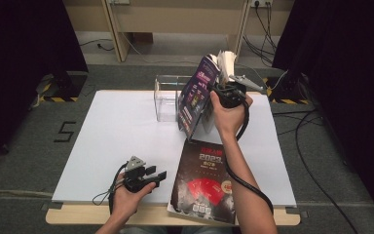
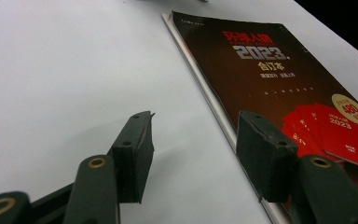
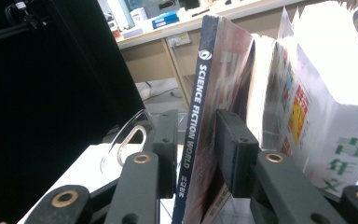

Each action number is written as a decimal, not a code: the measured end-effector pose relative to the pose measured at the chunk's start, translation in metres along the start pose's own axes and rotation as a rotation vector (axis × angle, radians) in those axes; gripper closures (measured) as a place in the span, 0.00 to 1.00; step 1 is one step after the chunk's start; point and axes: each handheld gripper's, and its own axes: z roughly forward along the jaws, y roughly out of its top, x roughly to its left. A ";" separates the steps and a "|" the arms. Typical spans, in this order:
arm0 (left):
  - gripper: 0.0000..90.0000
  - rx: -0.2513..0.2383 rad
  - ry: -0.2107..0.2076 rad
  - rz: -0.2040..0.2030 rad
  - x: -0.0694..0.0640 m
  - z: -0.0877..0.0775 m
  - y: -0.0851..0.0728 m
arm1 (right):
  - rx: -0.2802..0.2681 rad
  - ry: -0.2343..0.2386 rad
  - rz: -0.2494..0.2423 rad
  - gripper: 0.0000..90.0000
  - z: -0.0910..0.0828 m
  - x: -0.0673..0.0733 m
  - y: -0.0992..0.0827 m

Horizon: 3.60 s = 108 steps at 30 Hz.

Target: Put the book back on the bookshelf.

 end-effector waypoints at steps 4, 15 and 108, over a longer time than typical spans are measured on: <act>0.50 0.004 -0.002 0.002 0.000 0.001 0.000 | -0.002 0.007 0.013 0.77 -0.006 -0.001 0.001; 0.50 0.003 -0.004 0.003 -0.002 0.001 0.000 | -0.007 0.008 0.030 0.73 -0.016 -0.002 0.009; 0.50 -0.002 -0.013 0.012 0.001 0.001 0.001 | 0.053 -0.201 -0.111 0.93 0.067 0.027 0.005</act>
